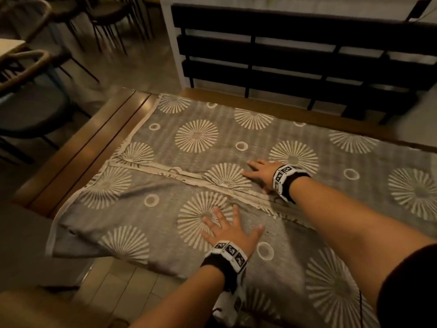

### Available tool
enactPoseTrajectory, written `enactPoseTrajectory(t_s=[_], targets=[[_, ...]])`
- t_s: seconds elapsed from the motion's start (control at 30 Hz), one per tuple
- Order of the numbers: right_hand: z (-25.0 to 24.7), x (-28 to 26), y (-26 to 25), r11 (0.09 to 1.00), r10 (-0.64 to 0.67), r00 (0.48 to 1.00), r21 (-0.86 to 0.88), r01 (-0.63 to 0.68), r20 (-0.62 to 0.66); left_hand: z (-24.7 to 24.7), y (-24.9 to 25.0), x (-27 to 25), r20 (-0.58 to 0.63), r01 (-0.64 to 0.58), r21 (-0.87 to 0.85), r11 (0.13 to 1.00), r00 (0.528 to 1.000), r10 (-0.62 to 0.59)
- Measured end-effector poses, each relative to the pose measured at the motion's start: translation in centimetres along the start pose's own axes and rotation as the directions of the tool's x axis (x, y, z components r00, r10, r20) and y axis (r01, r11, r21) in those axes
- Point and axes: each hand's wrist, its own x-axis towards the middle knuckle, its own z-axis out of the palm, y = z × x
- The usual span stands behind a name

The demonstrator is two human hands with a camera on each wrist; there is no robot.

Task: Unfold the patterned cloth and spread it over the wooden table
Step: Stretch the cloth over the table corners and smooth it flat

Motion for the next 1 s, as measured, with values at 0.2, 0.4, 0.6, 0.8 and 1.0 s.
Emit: enactPoseTrajectory(t_s=[0.2, 0.4, 0.6, 0.8, 1.0], targets=[[1.1, 0.0, 1.2, 0.968, 0.102, 0.992, 0.222, -0.117, 0.079, 0.3, 0.4, 0.9, 0.005, 0.001, 0.054, 0.999, 1.000, -0.001], [2.7, -2.5, 2.0, 0.886, 0.271, 0.956, 0.359, -0.294, 0.114, -3.3, -0.9, 4.5, 0.029, -0.114, 0.180, 0.977, 0.993, 0.111], [7.0, -6.3, 2.0, 0.681, 0.583, 0.807, 0.483, -0.550, 0.095, -9.6, 0.8, 11.3, 0.136, -0.347, 0.458, 0.818, 0.937, 0.321], [10.4, -8.1, 0.8, 0.193, 0.696, 0.546, 0.611, -0.767, 0.465, -13.9, 11.2, 16.6, 0.248, -0.524, 0.755, 0.395, 0.785, 0.567], [10.1, -8.6, 1.4, 0.187, 0.745, 0.567, 0.707, -0.682, 0.351, -8.2, 13.9, 11.5, 0.075, -0.512, 0.637, 0.577, 0.785, 0.614]])
